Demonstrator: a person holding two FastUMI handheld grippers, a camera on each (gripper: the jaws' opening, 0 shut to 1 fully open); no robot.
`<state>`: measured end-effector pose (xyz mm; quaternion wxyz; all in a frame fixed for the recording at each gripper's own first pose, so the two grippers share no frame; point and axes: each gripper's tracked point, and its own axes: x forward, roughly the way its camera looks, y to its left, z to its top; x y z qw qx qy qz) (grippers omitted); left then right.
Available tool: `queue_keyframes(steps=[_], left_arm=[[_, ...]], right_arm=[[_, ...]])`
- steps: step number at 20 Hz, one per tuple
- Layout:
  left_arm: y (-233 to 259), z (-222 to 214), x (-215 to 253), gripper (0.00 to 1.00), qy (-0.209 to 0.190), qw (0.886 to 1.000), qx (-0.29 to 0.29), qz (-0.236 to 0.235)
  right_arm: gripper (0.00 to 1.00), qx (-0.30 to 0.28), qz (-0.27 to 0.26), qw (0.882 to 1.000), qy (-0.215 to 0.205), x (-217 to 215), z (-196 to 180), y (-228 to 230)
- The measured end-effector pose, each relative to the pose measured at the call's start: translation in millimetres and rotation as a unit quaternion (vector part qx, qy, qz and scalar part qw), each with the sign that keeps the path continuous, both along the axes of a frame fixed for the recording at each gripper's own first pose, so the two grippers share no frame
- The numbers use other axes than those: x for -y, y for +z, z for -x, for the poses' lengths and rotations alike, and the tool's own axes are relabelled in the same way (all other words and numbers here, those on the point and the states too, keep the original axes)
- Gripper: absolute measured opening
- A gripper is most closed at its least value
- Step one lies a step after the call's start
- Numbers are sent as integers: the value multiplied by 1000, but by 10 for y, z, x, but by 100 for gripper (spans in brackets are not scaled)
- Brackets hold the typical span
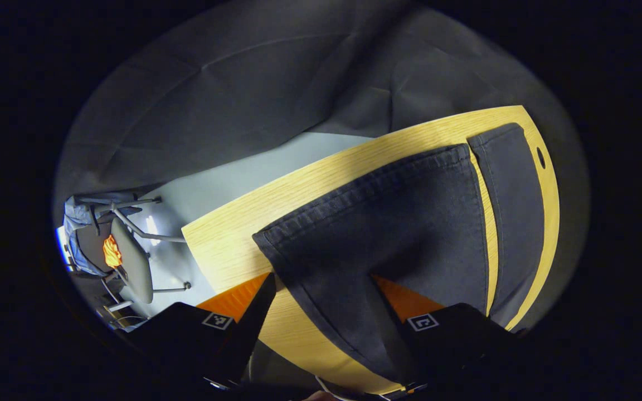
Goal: Grasp the waist and the cuffs of the jeans and fold them to make the two legs overlap; first hold the waist and fold one-third of the jeans toward the cuffs, then hold the cuffs and fold the remaining one-third in the same direction to finish folding.
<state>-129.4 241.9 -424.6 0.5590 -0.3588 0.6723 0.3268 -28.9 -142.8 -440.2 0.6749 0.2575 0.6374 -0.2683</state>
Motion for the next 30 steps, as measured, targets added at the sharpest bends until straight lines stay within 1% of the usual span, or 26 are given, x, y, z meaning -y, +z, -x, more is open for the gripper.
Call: queue_keyframes(steps=[2, 3, 5, 7, 8, 9, 10, 11, 12, 13, 14, 15, 18, 21, 22, 24, 26, 28, 30], left_arm=[[4, -17, 16, 96, -5, 1000, 1, 3], [-4, -36, 18, 95, -13, 1000, 2, 5], [8, -66, 26, 88, -26, 1000, 8, 7], [6, -169, 68, 71, -52, 998, 24, 1], [-15, -248, 117, 52, -70, 997, 39, -4], [-35, -314, 143, 34, -82, 995, 51, -12], [-14, -319, 149, 10, -107, 992, 63, -16], [-61, -383, 151, 11, -105, 990, 88, -22], [-7, -419, 201, 1, -105, 990, 92, -17], [-18, -428, 198, 1, -106, 988, 110, -11], [15, -423, 188, 1, -103, 986, 127, -12], [73, -474, 195, 1, -106, 983, 152, -9], [303, -606, 187, 1, -101, 974, 201, -3], [487, -783, 181, 1, -67, 969, 239, 13], [542, -827, 191, 1, -66, 966, 249, 19], [676, -929, 203, 1, -82, 957, 276, 20], [855, -1084, 269, 1, -96, 947, 306, 26], [1018, -1262, 310, 1, -108, 936, 334, 27], [1206, -1374, 345, 1, -116, 929, 351, 29]], right_arm=[[87, 1, -4, 1000, 1, -14, -15, -1], [81, 0, -5, 1000, -3, -40, -22, -9], [62, 6, -5, 1000, 3, -57, -47, -4], [58, 22, -9, 999, 23, -57, -43, 13], [47, 32, -11, 999, 7, -86, -103, 34], [36, 41, -18, 999, 7, -86, -64, -11], [36, 50, -26, 998, 0, -89, -60, 13], [36, 55, -39, 998, -7, -106, -50, 8], [36, 67, -47, 996, -22, -94, -74, 9], [36, 78, -66, 993, -59, -166, -72, 22], [16, 86, -83, 989, -90, -139, -111, 159], [15, 92, -99, 986, -94, -175, -106, 48], [15, 120, -116, 979, -120, -145, -140, 146], [15, 165, -129, 967, -148, -101, -289, 345], [15, 175, -135, 964, -149, -113, -326, 387], [15, 193, -140, 960, -145, -155, -406, 476], [15, 217, -155, 953, -146, -211, -528, 604], [15, 230, -161, 948, -147, -217, -602, 717], [15, 251, -163, 944, -142, -220, -743, 854]])
